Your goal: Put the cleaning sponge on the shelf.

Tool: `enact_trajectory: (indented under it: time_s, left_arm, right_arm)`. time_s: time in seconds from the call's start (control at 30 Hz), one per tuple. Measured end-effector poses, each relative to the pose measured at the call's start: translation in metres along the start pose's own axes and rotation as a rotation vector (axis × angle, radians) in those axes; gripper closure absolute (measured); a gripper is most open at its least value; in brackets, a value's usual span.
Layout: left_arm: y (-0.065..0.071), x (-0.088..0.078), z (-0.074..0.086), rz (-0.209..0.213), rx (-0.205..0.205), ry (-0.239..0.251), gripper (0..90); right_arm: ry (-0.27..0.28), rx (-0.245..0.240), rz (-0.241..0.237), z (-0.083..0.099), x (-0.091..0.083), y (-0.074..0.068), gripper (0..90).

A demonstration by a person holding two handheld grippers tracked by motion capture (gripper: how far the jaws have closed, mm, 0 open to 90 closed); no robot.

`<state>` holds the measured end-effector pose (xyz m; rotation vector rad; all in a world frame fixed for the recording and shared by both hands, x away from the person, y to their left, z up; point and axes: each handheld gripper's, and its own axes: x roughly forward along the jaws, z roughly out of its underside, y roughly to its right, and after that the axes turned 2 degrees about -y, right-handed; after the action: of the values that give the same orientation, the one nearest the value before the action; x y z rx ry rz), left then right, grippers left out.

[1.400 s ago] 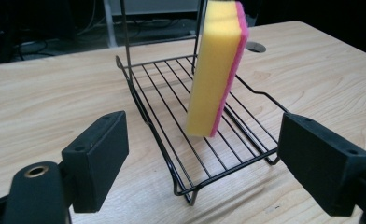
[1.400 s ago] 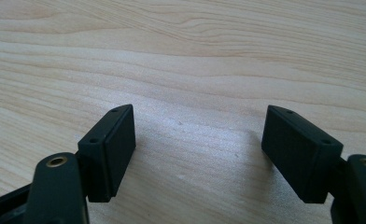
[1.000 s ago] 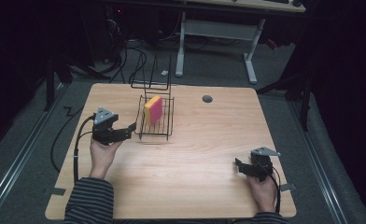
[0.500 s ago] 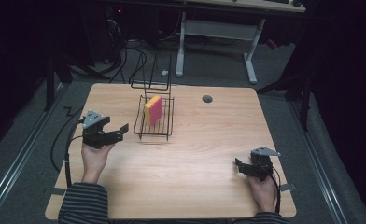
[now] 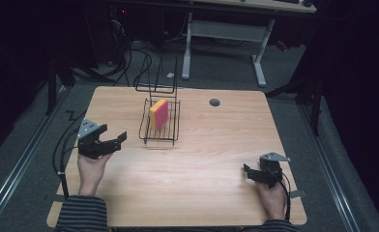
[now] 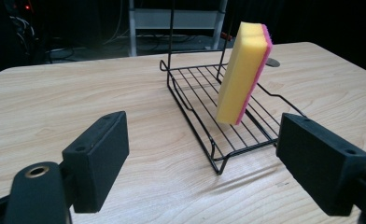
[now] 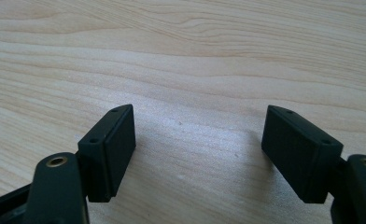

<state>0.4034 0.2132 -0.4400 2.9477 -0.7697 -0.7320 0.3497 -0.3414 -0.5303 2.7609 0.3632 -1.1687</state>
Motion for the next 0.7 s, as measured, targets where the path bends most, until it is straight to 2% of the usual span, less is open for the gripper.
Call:
enact_trajectory:
  time_s: [0.7]
  left_arm:
    - [-0.001, -0.008, 0.016, -0.004, -0.015, -0.016, 17.8]
  right_arm:
    - [0.000, 0.000, 0.000, 0.000, 0.000, 0.000, 26.2]
